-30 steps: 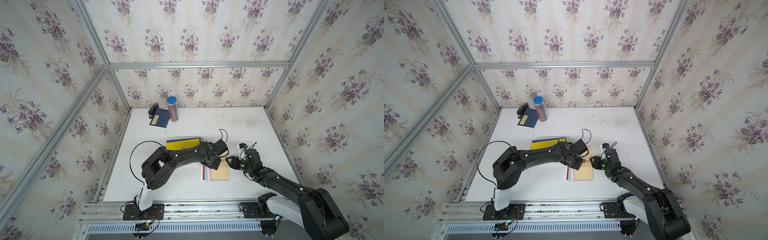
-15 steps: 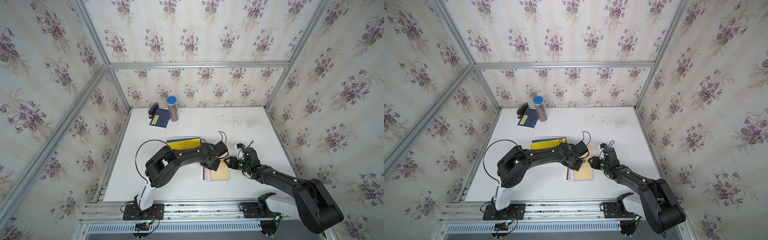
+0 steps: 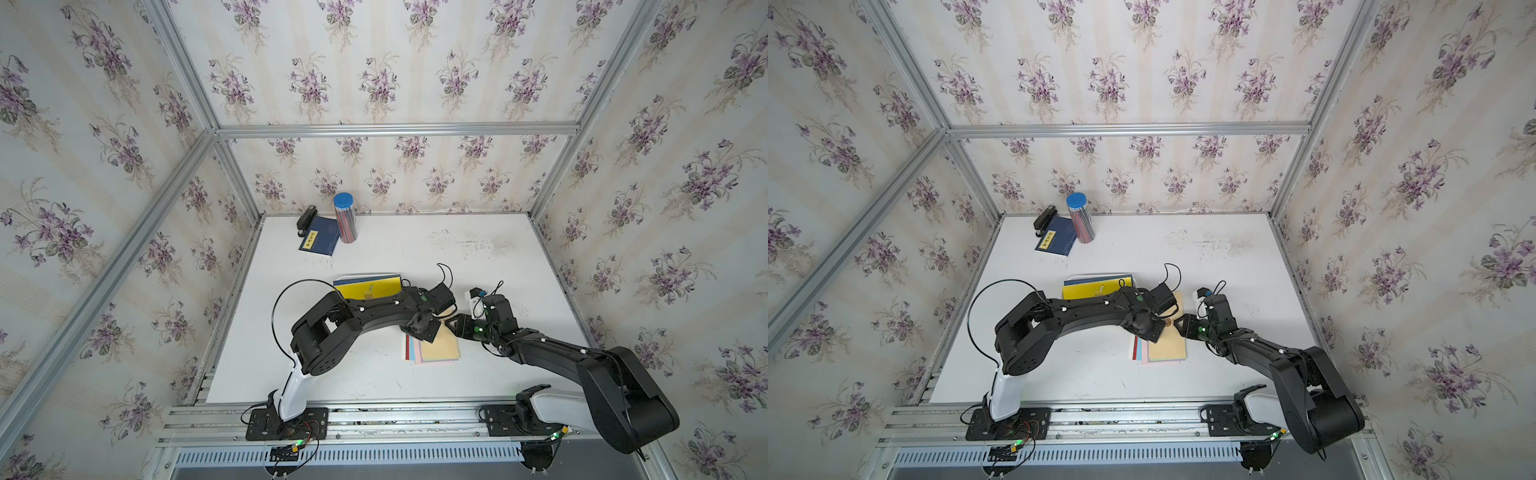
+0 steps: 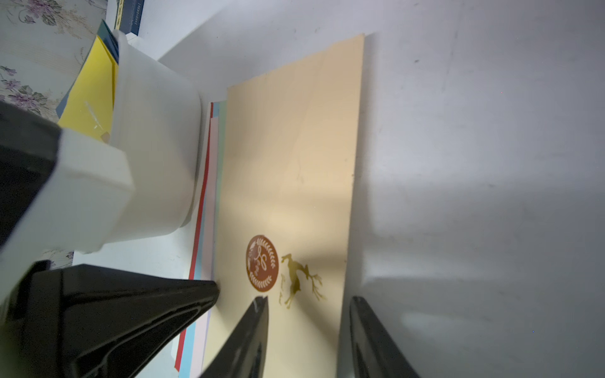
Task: Put the sealed envelopes into the storage box
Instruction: Pick up the envelope from the center of the board.
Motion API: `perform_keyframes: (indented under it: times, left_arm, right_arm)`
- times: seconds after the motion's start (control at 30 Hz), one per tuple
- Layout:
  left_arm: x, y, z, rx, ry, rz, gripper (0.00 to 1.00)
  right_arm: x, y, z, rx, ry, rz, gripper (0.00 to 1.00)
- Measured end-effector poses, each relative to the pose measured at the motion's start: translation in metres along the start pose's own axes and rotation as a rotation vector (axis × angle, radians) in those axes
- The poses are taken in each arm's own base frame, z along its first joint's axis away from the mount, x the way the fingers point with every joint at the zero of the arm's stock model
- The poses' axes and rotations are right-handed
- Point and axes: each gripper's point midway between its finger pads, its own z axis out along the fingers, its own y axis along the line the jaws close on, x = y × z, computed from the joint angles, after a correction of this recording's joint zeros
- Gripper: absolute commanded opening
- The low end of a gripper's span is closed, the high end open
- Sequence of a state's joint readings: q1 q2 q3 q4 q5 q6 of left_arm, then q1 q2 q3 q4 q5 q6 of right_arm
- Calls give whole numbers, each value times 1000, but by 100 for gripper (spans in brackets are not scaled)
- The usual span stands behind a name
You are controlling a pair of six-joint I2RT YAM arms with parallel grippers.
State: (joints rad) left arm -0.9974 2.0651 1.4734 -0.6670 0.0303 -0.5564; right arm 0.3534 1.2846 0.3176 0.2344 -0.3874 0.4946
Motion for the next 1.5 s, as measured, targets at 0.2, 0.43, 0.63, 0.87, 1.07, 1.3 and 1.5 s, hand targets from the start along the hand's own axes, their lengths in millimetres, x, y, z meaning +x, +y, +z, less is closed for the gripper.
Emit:
perform_keyframes:
  times: [0.2, 0.43, 0.63, 0.87, 1.07, 1.3, 1.5]
  left_arm:
    - [0, 0, 0, 0, 0, 0, 0]
    - [0, 0, 0, 0, -2, 0, 0]
    - [-1, 0, 0, 1, -2, 0, 0]
    - [-1, 0, 0, 1, -2, 1, 0]
    - [-1, 0, 0, 1, -2, 1, 0]
    - [-1, 0, 0, 1, -3, 1, 0]
    - [-1, -1, -1, 5, -4, 7, 0]
  right_arm:
    - [-4, 7, -1, -24, -2, -2, 43]
    - [-10, 14, -6, -43, -21, -9, 42]
    - [-14, 19, -10, -54, -28, -10, 40]
    - [-13, 19, -10, -48, -17, 5, 37]
    - [-13, 22, -12, -64, -19, 7, 29]
    - [-15, 34, -16, -121, -21, 27, 20]
    - [-7, 32, -13, -129, 10, 54, 4]
